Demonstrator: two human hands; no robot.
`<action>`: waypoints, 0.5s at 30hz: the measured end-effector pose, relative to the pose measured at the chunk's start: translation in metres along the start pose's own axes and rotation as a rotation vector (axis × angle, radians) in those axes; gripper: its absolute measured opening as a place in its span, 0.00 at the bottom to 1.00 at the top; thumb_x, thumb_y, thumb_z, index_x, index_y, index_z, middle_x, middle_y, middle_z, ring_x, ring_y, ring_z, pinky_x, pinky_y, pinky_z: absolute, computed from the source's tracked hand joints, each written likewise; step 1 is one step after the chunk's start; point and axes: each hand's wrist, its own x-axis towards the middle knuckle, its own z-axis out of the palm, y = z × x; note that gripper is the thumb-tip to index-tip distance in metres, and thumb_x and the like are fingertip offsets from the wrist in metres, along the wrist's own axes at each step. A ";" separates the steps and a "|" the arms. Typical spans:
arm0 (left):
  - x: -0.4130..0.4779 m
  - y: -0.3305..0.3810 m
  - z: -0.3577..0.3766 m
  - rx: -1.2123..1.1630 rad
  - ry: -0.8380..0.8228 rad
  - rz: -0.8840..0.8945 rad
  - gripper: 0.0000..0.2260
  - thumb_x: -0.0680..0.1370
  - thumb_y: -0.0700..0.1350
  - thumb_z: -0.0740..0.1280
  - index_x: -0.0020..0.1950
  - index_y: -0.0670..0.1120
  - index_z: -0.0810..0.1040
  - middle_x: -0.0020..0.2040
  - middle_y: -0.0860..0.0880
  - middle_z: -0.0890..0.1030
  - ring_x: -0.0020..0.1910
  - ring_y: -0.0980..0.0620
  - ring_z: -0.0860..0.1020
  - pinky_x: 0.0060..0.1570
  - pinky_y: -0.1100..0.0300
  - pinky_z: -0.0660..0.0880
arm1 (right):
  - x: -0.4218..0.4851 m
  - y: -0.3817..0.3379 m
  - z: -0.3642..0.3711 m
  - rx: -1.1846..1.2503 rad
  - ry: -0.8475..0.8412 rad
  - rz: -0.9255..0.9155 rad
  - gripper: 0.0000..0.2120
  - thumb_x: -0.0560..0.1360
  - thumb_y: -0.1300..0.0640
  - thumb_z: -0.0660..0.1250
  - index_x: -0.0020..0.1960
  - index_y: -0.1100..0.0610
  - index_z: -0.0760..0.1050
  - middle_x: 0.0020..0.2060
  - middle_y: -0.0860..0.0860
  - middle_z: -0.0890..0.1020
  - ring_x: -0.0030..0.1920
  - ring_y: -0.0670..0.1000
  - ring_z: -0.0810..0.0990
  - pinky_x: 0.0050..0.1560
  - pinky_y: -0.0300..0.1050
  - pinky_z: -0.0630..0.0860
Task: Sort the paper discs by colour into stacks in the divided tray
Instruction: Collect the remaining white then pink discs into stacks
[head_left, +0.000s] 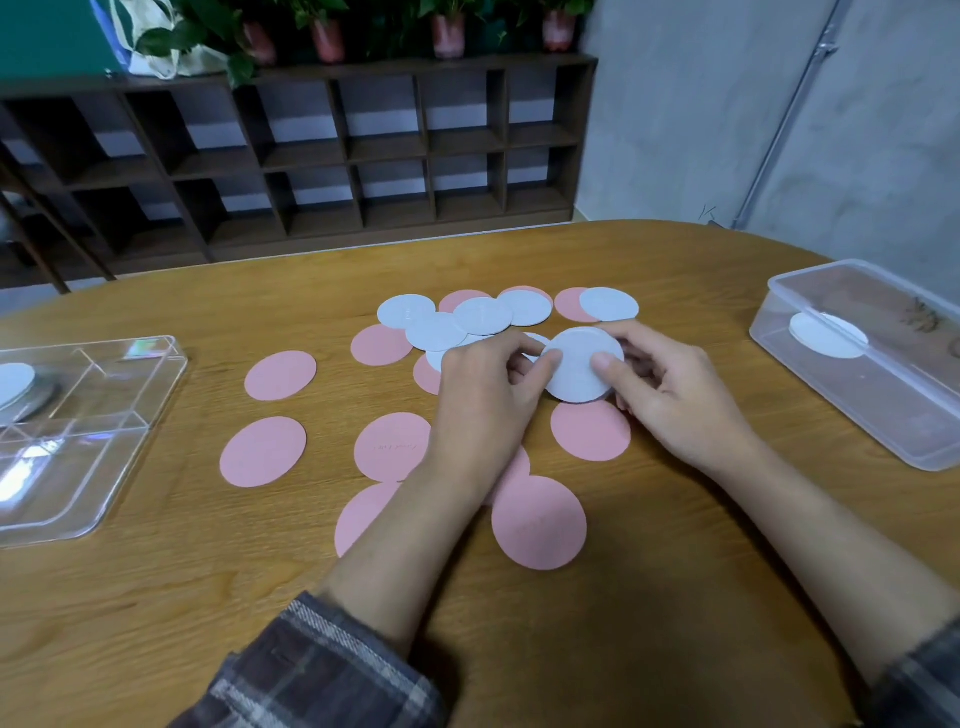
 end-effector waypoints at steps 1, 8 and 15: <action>0.001 -0.001 -0.001 0.023 -0.026 -0.002 0.07 0.78 0.49 0.75 0.49 0.46 0.87 0.39 0.53 0.85 0.41 0.56 0.81 0.43 0.60 0.78 | 0.001 0.003 0.001 -0.029 -0.006 0.001 0.10 0.83 0.54 0.65 0.63 0.47 0.78 0.41 0.51 0.83 0.39 0.54 0.79 0.44 0.58 0.78; 0.006 -0.023 -0.015 0.408 -0.196 0.036 0.24 0.76 0.59 0.74 0.67 0.47 0.81 0.69 0.50 0.80 0.70 0.47 0.74 0.65 0.45 0.74 | 0.004 0.013 -0.007 -0.061 0.114 0.049 0.11 0.83 0.56 0.64 0.64 0.48 0.78 0.49 0.51 0.84 0.50 0.57 0.81 0.53 0.61 0.77; 0.005 -0.021 -0.014 0.477 -0.225 0.054 0.17 0.79 0.56 0.71 0.63 0.49 0.83 0.61 0.50 0.84 0.64 0.46 0.77 0.60 0.45 0.76 | 0.004 0.010 -0.007 -0.078 0.113 0.073 0.12 0.83 0.56 0.64 0.64 0.49 0.78 0.50 0.48 0.83 0.50 0.54 0.80 0.52 0.59 0.77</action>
